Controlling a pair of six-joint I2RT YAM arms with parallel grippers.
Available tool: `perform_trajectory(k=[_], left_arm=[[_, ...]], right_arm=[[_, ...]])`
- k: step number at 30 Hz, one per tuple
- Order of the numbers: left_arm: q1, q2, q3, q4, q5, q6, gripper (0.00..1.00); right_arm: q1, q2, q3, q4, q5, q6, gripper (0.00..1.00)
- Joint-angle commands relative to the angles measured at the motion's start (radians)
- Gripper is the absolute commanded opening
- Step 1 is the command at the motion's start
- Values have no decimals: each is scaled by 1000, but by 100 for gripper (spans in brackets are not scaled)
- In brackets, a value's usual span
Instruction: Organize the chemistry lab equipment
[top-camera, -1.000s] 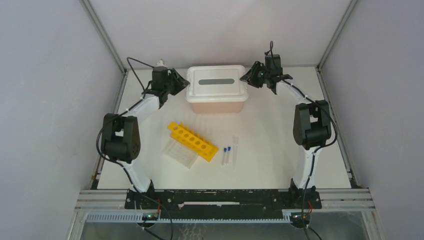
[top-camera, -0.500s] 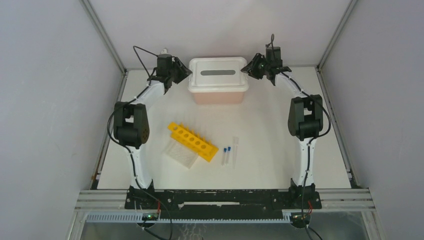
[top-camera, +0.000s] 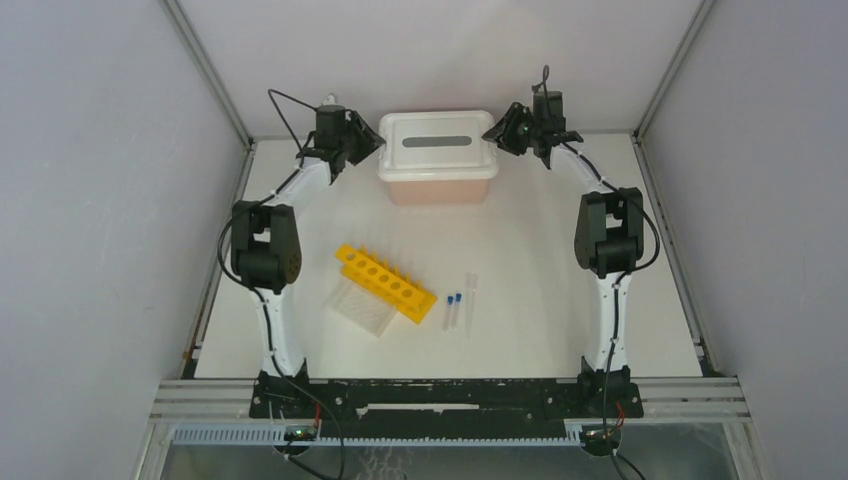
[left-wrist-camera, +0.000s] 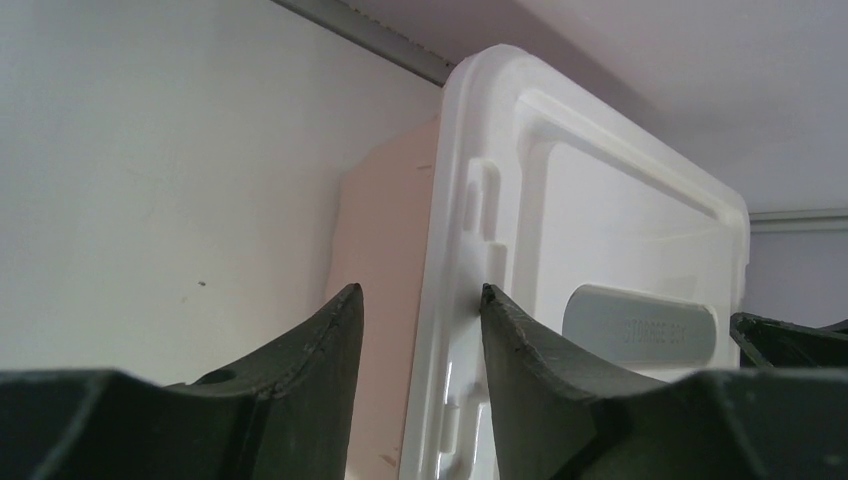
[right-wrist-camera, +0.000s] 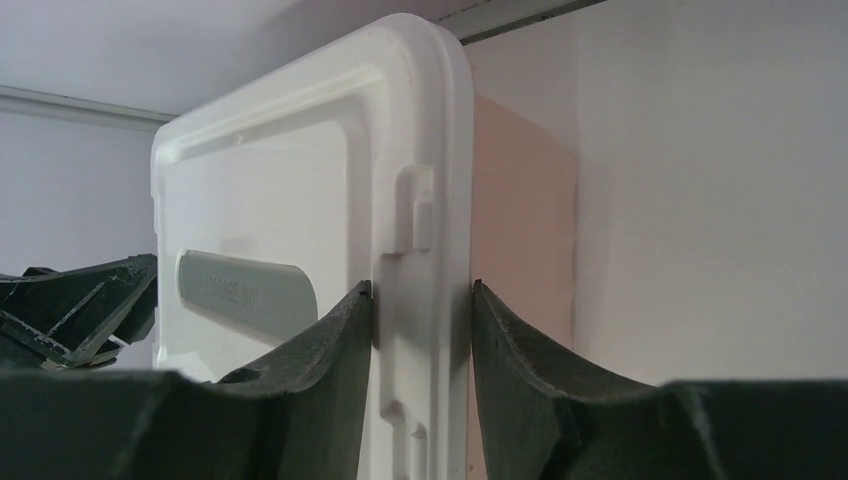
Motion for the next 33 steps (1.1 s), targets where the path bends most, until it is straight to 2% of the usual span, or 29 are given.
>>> perform_trajectory(k=[1,5,6,7,8,10,16,22,26,27,33], left_arm=[[-2,-112,-49,8,-35,-7,52],[2,-177,-64,2,-85,-9,53],[3,-194,-66,-3,-94,-8,58],[2,-209,-66,-8,-98,-7,77],[4,-223,-66,-17,-103,-4,81],[5,-260,-78,-26,-104,3,82],[9,-398,-183,-47,-172,17,81],[11,-619,-484,-13,-226,-19,75],[13,-766,-711,19,-257,-55,70],[14,-809,-756,21,-262,-65,65],[13,-913,-930,18,-277,-83,59]], right_arm=[[-11,-106,-97,101,5,-13,49],[-31,-196,-194,201,-11,-9,51],[-36,-214,-211,214,-18,-9,51],[-40,-235,-227,222,-23,-12,52],[-44,-257,-247,232,-25,-16,52],[-49,-306,-293,240,-29,-25,52],[-58,-463,-438,303,-27,-42,53],[3,-726,-684,302,70,-67,53],[127,-920,-868,262,169,-103,49],[154,-959,-923,269,182,-96,46],[378,-1130,-1176,322,275,-13,30]])
